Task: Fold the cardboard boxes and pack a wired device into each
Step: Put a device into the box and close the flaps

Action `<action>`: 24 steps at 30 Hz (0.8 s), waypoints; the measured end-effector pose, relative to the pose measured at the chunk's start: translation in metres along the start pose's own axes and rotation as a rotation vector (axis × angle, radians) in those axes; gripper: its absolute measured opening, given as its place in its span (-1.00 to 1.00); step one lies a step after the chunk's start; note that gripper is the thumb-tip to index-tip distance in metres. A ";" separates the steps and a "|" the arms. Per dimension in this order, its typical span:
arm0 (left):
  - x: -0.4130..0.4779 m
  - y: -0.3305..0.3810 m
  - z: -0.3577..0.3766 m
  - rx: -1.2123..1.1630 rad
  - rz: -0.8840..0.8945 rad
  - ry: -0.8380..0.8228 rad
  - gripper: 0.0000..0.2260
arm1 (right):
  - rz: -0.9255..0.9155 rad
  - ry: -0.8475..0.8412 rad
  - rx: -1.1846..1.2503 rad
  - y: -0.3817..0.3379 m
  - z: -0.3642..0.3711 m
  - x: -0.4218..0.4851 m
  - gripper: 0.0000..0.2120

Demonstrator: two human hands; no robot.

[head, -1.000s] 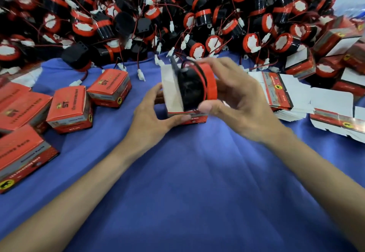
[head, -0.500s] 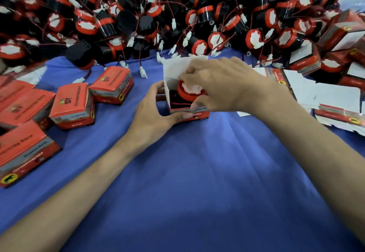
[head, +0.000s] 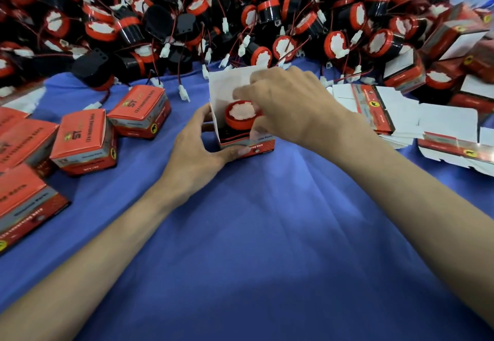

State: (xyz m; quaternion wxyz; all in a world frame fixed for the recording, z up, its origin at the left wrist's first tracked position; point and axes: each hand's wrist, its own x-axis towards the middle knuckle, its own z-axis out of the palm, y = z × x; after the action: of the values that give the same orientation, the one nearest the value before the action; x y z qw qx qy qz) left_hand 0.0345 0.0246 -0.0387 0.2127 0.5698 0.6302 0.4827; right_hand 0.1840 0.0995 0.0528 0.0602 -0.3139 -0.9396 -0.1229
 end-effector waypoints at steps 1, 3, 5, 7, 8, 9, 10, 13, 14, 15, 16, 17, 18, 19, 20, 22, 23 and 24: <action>0.000 -0.001 0.000 0.001 0.003 0.000 -0.39 | -0.038 -0.017 0.040 0.002 0.000 0.000 -0.59; -0.001 0.000 0.000 -0.001 0.013 0.004 -0.39 | -0.107 -0.048 0.108 0.005 0.001 0.000 -0.74; 0.000 0.003 0.000 -0.010 0.009 0.008 -0.40 | -0.131 -0.047 0.115 0.004 0.004 0.000 -0.74; 0.000 0.005 0.000 -0.017 0.006 0.011 -0.40 | -0.136 -0.026 0.111 0.003 0.006 0.001 -0.72; 0.000 0.004 0.000 -0.016 0.008 0.006 -0.40 | -0.132 -0.018 0.122 0.004 0.006 0.002 -0.71; 0.000 0.003 0.000 -0.011 0.011 -0.004 -0.39 | -0.119 -0.012 0.142 0.007 0.006 0.003 -0.72; 0.000 0.001 0.000 -0.006 0.014 -0.016 -0.38 | -0.102 -0.010 0.160 0.009 0.006 0.003 -0.74; 0.000 -0.001 0.000 -0.001 0.012 -0.016 -0.36 | -0.092 -0.040 0.161 0.012 0.003 0.003 -0.82; 0.000 -0.001 0.001 -0.001 0.008 -0.011 -0.36 | -0.104 -0.044 0.159 0.011 0.003 0.003 -0.83; 0.001 -0.001 0.001 0.001 0.005 -0.005 -0.36 | -0.122 -0.041 0.159 0.009 0.002 0.002 -0.83; 0.001 -0.001 0.001 0.004 0.004 0.001 -0.37 | -0.138 -0.039 0.156 0.007 0.001 0.002 -0.83; 0.001 0.000 0.001 0.008 0.004 0.008 -0.38 | -0.147 -0.042 0.153 0.007 -0.001 0.001 -0.85; 0.001 0.000 0.001 0.013 0.002 0.012 -0.38 | -0.148 -0.053 0.155 0.008 -0.003 0.001 -0.86; 0.000 -0.001 0.002 0.017 0.000 0.016 -0.38 | -0.146 -0.064 0.161 0.009 -0.004 -0.001 -0.86; 0.000 -0.001 0.002 0.019 -0.003 0.019 -0.39 | -0.142 -0.076 0.169 0.010 -0.006 -0.002 -0.84; -0.001 -0.001 0.003 0.015 -0.011 0.017 -0.40 | -0.134 -0.104 0.184 0.011 -0.010 -0.005 -0.77; -0.001 0.000 0.003 0.011 -0.015 0.014 -0.39 | -0.133 -0.117 0.185 0.010 -0.010 -0.005 -0.76; -0.001 0.001 0.002 0.009 -0.017 0.010 -0.38 | -0.131 -0.125 0.178 0.009 -0.010 -0.006 -0.74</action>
State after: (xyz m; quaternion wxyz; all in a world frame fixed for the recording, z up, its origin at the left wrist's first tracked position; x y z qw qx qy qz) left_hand 0.0375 0.0243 -0.0390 0.2110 0.5631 0.6382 0.4807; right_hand 0.1941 0.1005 0.0633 0.0211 -0.2525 -0.9671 -0.0227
